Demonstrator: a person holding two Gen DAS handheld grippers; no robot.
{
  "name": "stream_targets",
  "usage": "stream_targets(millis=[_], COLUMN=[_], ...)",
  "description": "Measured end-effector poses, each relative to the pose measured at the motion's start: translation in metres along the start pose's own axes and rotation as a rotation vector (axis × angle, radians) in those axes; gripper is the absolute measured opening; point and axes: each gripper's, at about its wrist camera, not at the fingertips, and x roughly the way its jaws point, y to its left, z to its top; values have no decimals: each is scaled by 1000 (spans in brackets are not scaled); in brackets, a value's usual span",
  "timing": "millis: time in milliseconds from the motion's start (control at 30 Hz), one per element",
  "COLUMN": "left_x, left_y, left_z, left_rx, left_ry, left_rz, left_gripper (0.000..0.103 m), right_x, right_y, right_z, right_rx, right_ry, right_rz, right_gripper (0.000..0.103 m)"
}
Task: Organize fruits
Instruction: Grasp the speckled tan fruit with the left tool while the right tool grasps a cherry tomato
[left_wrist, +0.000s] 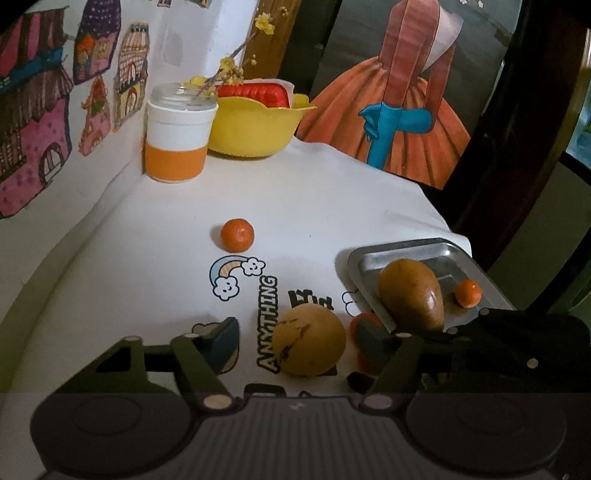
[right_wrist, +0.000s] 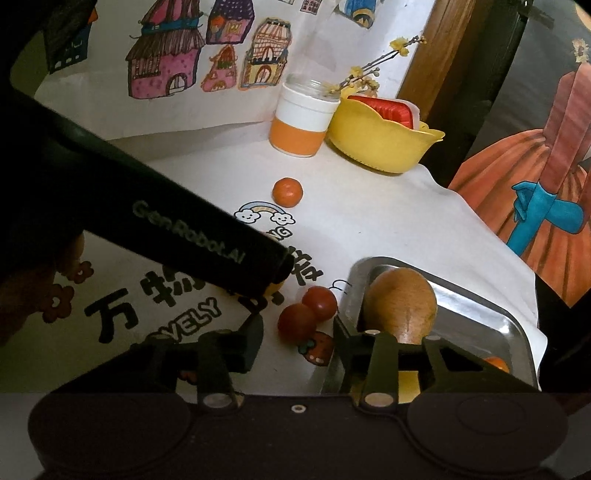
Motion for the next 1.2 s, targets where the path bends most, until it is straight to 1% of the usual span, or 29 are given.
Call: stream_targets(millis=[33,200,267,300,333,567,833,1200], left_x=[1,4,5,6,6,4,-8,-28], left_y=[0,-1,-2,-3,-4,-5,-7,-21], left_z=[0,1,1,1,1,0,-7,-7], left_rx=[0,-7,-8,-7,-5,-22,-45,-62], left_ry=[4,18,25,27,30,31,26,-6], left_rz=[1,-9,-13,-16,-17,3,20,38], left_gripper=[65,58,55,51,50,49,48,48], right_x=[0,2,3,3,3,-2,-14,-44], right_y=[0,0,-1,-1,-1,-2,-1,-8], right_z=[0,0,0,0,0,-5,-14,-25], right_rx=[0,2,4,6,7,20,37,68], right_ry=[-1,-4,-5,-4,-4,-10,-26,-72], right_rz=[1,8,10,12,13,27,48,53], right_gripper=[39,33,28,26,24,23,23,24])
